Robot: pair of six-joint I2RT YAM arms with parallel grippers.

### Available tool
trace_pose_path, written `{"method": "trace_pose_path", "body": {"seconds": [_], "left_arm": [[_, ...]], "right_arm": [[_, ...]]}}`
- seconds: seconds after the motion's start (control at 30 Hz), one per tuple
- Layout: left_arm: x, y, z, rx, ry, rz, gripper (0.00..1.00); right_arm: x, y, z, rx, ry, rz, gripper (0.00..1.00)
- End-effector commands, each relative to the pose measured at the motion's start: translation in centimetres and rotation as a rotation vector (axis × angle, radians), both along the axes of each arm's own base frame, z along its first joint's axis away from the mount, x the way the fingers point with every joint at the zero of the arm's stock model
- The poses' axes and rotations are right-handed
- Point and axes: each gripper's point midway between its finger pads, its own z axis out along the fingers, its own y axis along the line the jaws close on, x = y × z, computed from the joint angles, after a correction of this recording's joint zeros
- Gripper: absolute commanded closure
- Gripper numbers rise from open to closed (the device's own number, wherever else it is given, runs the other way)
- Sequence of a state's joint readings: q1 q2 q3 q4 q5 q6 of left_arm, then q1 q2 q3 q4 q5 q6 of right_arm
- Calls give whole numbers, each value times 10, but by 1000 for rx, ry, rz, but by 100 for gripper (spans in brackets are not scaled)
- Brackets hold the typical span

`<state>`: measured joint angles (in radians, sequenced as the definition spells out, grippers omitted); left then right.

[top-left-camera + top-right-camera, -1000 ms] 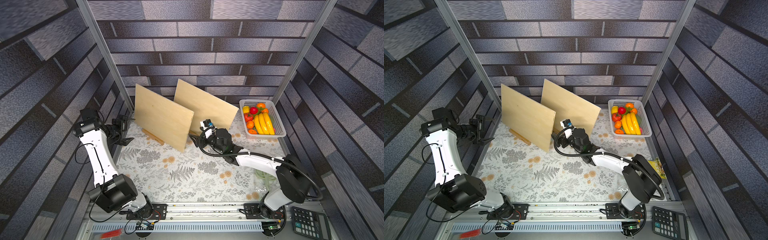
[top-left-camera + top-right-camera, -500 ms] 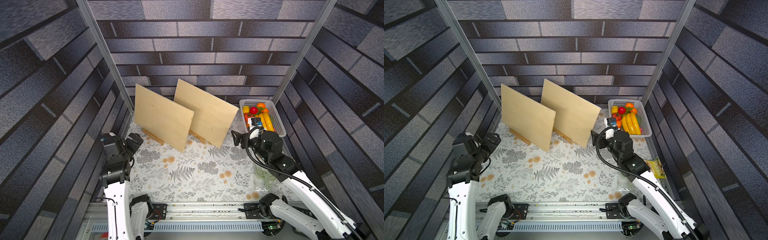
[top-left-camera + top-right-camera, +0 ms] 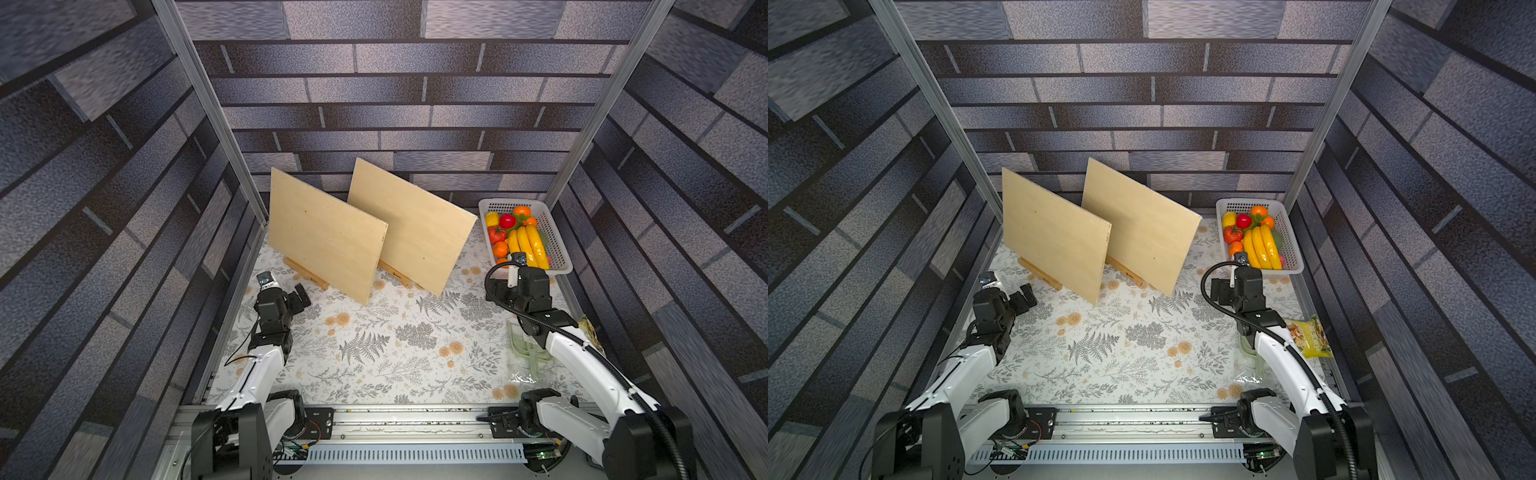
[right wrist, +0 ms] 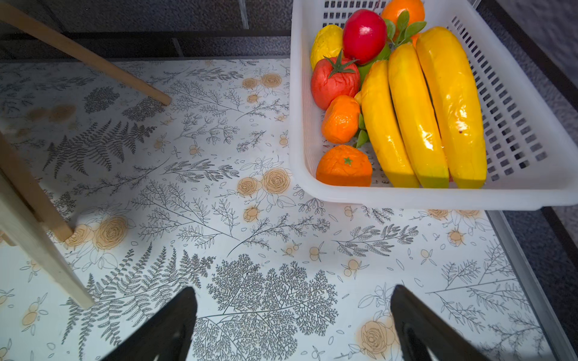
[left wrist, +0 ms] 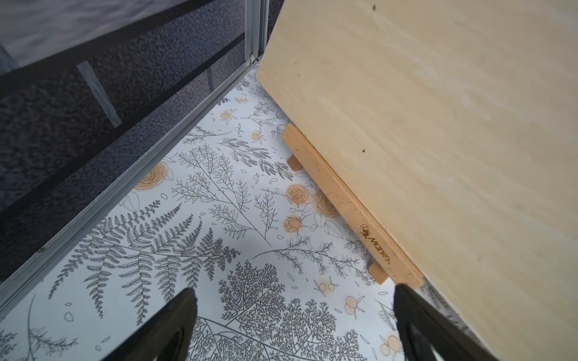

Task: Assemble the easel
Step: Reset both arms

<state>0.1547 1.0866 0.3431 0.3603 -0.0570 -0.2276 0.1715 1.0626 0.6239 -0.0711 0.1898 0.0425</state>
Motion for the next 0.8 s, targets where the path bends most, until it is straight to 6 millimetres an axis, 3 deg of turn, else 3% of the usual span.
{"method": "trace_pose_path", "body": {"seconds": [0.0, 0.33, 0.5, 0.63, 0.67, 0.77], "left_arm": [[18, 1, 13, 89, -125, -38, 0], [53, -10, 2, 58, -110, -178, 0], [47, -31, 5, 74, -154, -276, 0], [35, -46, -9, 121, -291, -326, 0], [40, -45, -3, 122, -339, -323, 0], [52, -18, -16, 73, -179, -180, 0]], "right_arm": [[17, -1, 3, -21, -77, 20, 3], [42, 12, -30, -54, -210, 115, 3], [45, 15, -48, -64, -238, 134, 2], [45, 8, -50, -55, -257, 111, 1], [44, 7, -48, -53, -275, 104, 1], [37, 5, -45, -48, -321, 98, 0]]}}
